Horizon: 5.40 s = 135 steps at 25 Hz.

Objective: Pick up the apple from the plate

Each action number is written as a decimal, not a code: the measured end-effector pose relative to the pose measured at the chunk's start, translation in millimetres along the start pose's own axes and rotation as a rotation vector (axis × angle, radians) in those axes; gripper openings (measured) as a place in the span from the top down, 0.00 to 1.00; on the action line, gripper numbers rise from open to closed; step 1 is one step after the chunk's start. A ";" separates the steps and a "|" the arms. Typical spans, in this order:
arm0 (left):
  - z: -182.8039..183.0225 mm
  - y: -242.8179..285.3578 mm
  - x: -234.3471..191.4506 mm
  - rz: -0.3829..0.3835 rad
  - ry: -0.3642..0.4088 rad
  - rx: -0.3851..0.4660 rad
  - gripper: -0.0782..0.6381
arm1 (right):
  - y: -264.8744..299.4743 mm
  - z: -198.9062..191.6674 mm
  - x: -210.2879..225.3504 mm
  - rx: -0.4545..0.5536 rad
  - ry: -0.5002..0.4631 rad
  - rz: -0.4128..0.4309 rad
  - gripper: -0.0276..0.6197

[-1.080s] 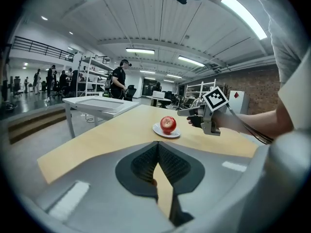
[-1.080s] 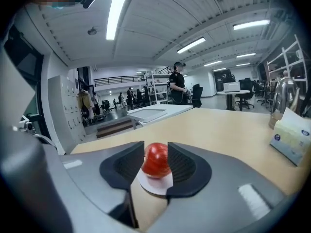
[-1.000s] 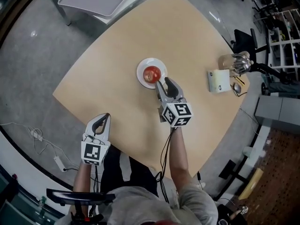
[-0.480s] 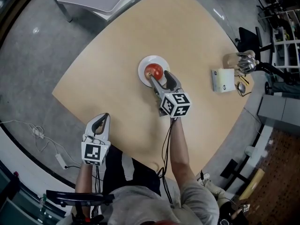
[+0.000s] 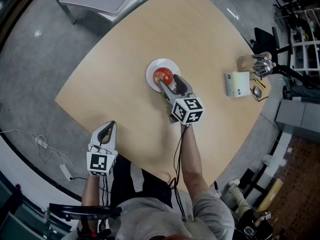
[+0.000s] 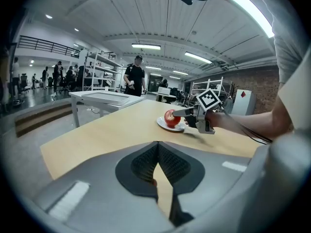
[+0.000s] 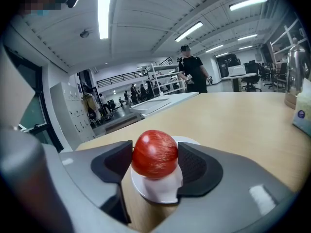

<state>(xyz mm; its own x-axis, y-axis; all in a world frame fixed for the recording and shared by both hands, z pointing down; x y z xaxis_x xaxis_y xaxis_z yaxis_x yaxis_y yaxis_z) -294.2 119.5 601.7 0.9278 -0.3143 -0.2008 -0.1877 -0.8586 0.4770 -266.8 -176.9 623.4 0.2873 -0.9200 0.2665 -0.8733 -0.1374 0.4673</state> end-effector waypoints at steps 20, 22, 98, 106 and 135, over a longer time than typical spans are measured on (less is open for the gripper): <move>25.1 4.3 43.5 -0.055 0.072 0.045 0.86 | -71.8 19.3 21.1 0.137 0.058 -0.040 0.50; 28.7 6.2 53.7 -0.068 0.089 0.048 0.86 | -88.6 20.4 26.8 0.154 0.060 -0.053 0.50; 17.3 110.8 314.3 -0.622 0.348 -0.083 0.86 | -445.1 -157.1 173.7 0.308 0.351 -0.659 0.50; 5.4 118.7 333.5 -0.644 0.360 -0.106 0.86 | -449.8 -179.8 184.1 0.295 0.382 -0.664 0.50; -9.0 122.6 357.2 -0.667 0.368 -0.139 0.86 | -464.3 -203.4 198.9 0.334 0.437 -0.694 0.50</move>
<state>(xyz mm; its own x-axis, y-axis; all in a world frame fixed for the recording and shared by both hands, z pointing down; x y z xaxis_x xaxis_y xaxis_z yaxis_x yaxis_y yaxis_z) 17.1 -94.3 596.2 0.8822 0.4272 -0.1981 0.4684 -0.7527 0.4627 275.9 -221.5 630.9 0.8601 -0.3765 0.3442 -0.4958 -0.7755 0.3908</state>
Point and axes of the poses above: the fingertips, and each gripper's own axes: y forward along the fingers, x to its right, z out of its top, the point moved 4 cm from there along -y, backward along the fingers, and after that the axes turned 3 degrees about -z, right-handed, at the moved point
